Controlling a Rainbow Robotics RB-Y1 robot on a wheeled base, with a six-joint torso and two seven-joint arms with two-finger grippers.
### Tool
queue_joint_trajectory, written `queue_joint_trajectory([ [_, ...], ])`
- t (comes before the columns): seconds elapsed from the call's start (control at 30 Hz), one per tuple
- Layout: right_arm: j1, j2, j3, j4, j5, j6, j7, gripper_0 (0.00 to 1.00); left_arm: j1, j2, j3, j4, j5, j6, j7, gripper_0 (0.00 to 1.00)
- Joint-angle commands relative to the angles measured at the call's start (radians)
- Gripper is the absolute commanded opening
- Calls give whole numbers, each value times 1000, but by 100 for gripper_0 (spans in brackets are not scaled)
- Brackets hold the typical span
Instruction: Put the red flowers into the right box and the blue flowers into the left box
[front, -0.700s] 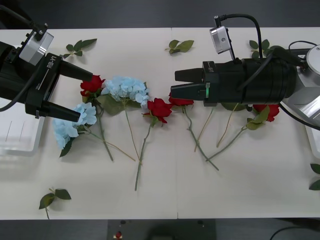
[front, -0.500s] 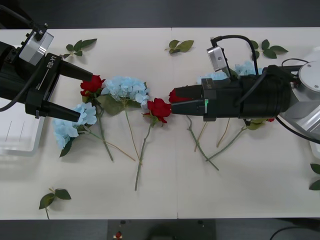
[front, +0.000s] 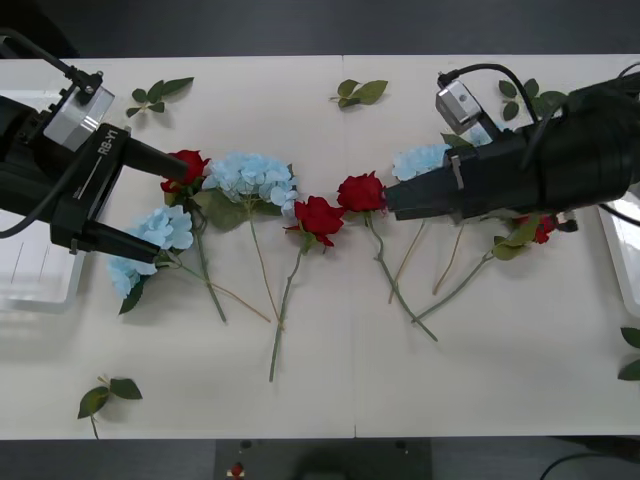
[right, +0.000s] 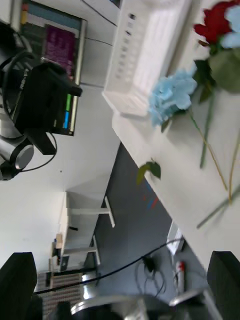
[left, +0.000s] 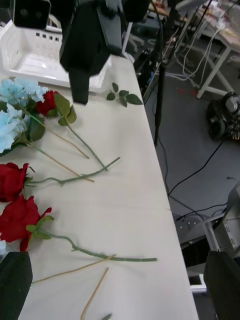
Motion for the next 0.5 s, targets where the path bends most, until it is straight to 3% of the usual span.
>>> queue_joint_trajectory([
  [0.03,-32,-15,-161,-88,150,132,-351,100,-3,3,5,-60,-74,-30,73,100],
  [0.2,-42,-11,-271,-209,382,358,-731,100,-4,3,-10,-160,-230,-70,362,100],
  [0.5,-44,8,-308,-261,645,546,-1102,100,-4,-7,-119,-332,-485,-154,894,100],
])
